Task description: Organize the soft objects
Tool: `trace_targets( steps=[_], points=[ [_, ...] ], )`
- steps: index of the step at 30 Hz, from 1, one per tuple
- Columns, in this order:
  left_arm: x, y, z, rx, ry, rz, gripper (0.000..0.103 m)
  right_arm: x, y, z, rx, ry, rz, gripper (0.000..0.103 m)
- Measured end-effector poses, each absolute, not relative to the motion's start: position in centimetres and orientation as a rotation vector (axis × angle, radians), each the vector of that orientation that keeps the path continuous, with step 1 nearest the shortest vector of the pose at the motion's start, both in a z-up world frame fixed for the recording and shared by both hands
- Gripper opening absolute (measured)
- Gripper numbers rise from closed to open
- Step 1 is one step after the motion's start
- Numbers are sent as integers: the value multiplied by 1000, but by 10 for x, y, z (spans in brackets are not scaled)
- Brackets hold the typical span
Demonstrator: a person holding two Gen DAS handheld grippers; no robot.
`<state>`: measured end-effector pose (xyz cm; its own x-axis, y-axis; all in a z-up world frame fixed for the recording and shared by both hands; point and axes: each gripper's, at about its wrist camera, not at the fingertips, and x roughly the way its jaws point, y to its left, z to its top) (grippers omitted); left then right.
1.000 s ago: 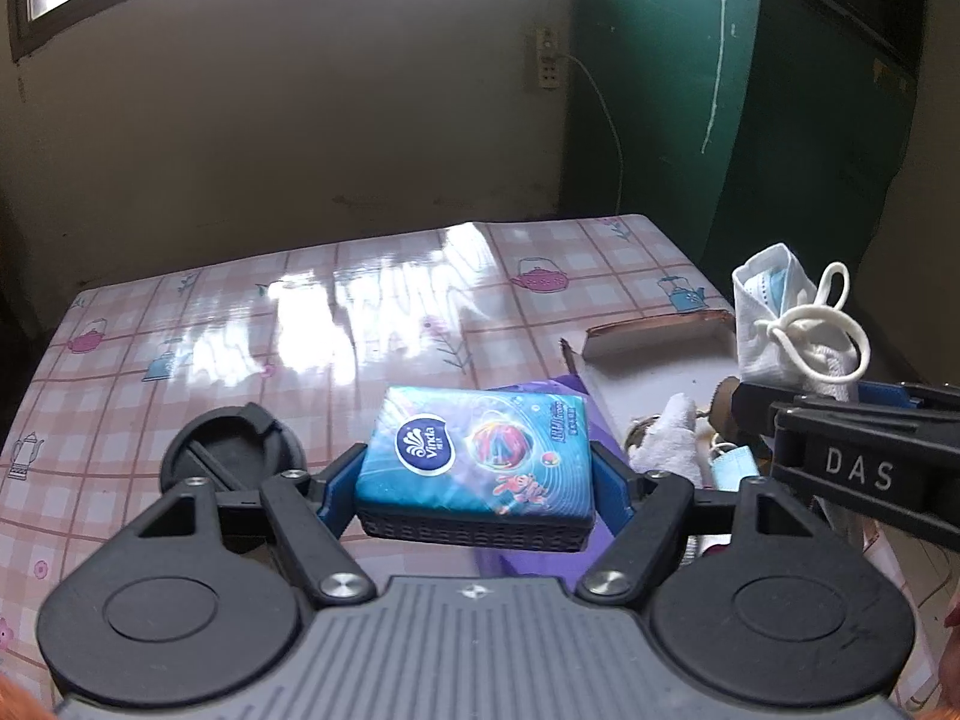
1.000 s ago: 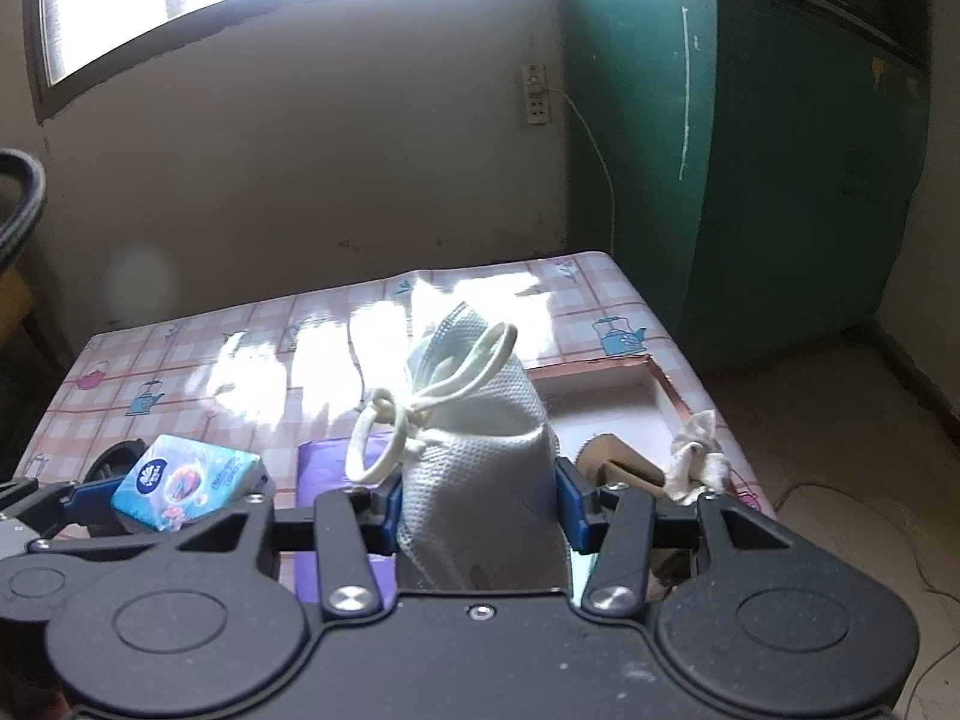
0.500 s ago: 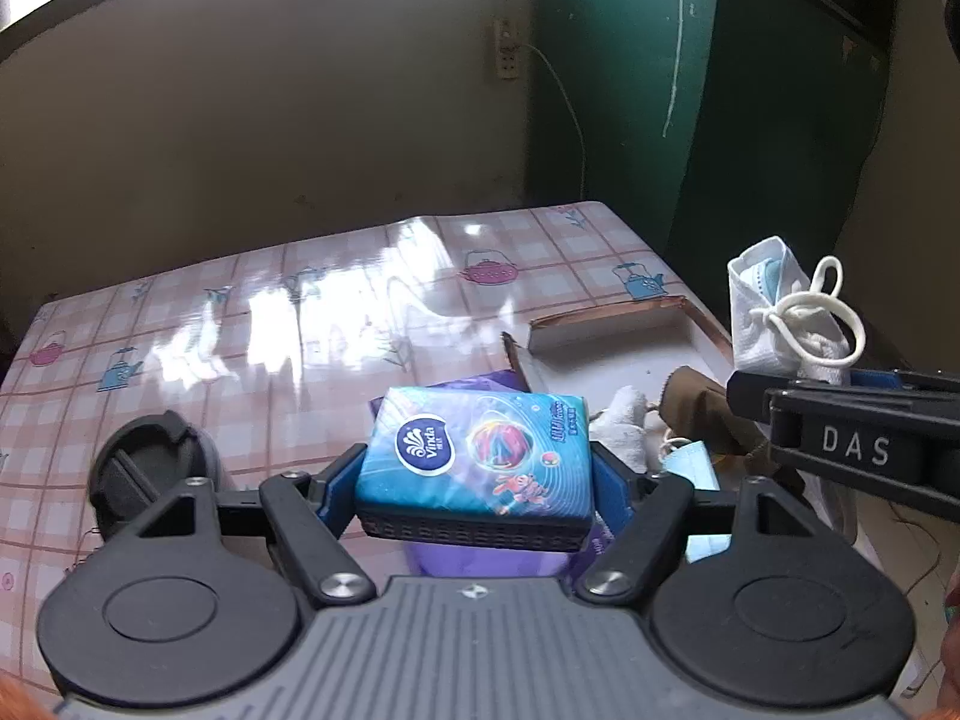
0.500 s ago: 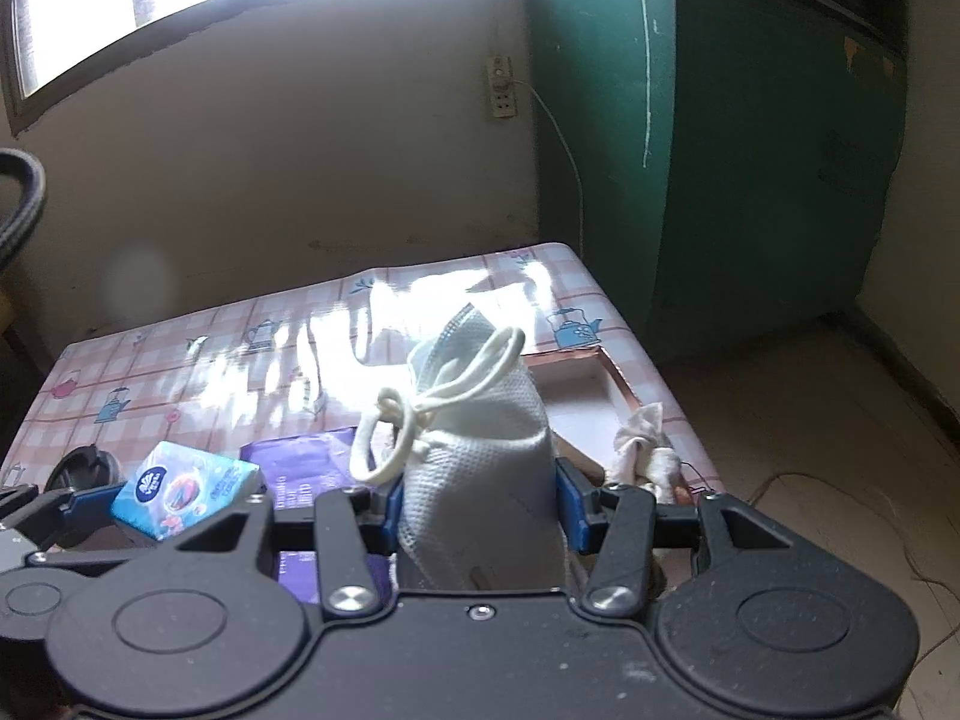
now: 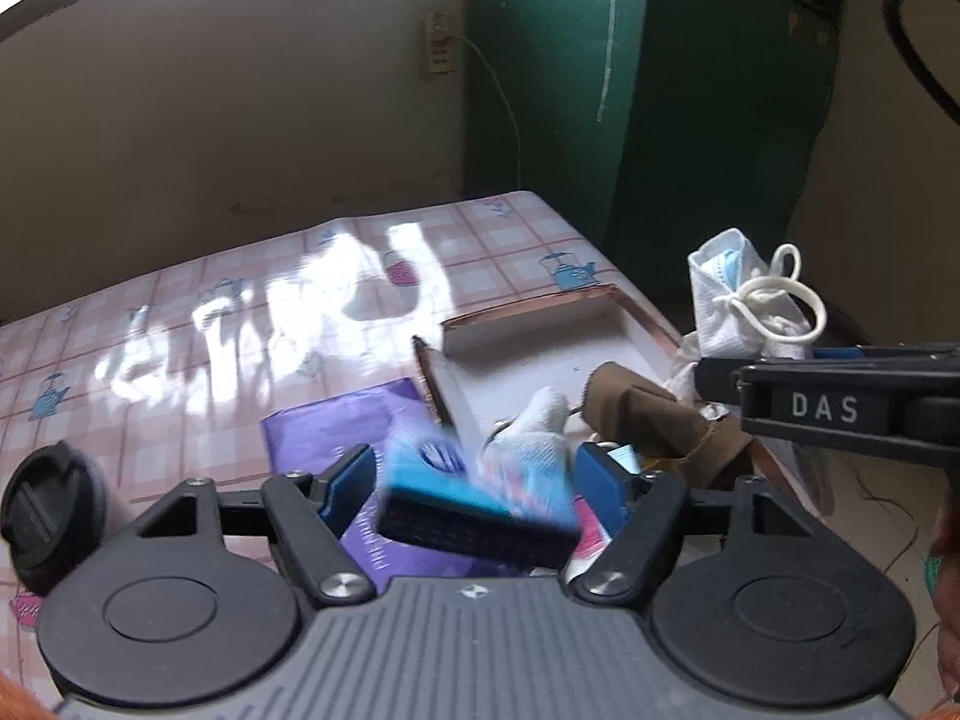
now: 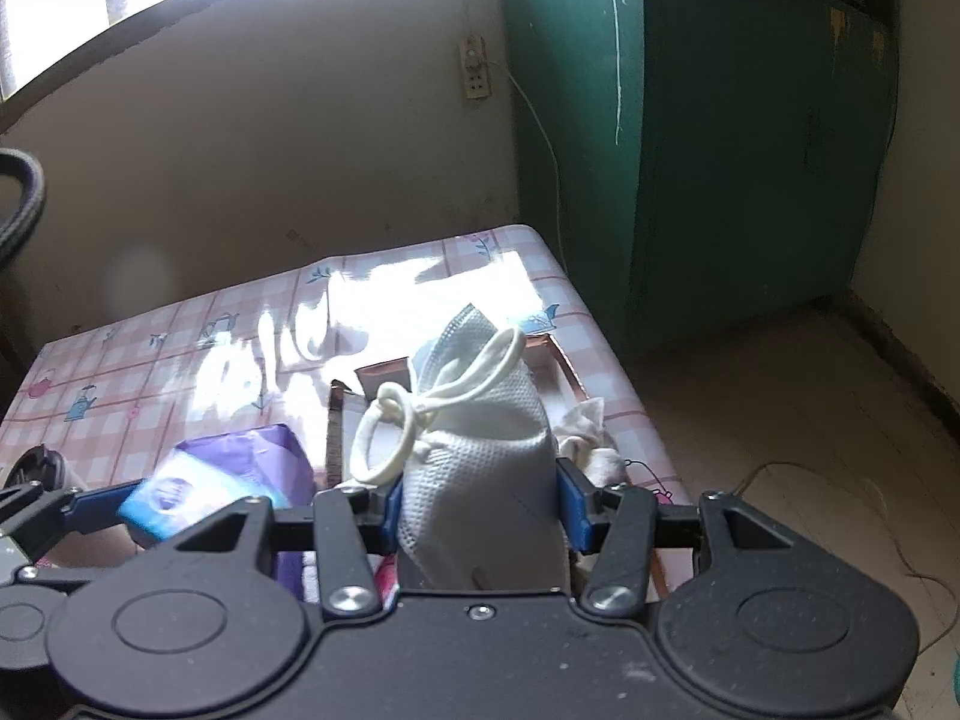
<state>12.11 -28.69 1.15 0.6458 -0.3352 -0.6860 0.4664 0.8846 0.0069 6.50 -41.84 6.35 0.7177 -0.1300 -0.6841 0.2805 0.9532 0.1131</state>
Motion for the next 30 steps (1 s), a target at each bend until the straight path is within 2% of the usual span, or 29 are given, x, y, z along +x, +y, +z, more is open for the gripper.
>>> trace_targets(
  steps=[13,17,21,25,27,30],
  points=[
    [137,-304,2,178,723,-510,74,84,-433,48,246,768,-198,63],
    [137,-305,1,195,724,-512,85,89,-431,44,254,779,-169,75],
    [133,-301,4,186,714,-491,94,82,-428,51,245,749,-164,76],
    [124,-296,10,196,703,-442,96,68,-424,64,233,715,-173,77],
    [117,-293,13,200,707,-413,103,57,-420,71,215,704,-197,77],
    [101,-282,18,175,707,-367,103,39,-414,77,199,692,-203,77]
  ],
)
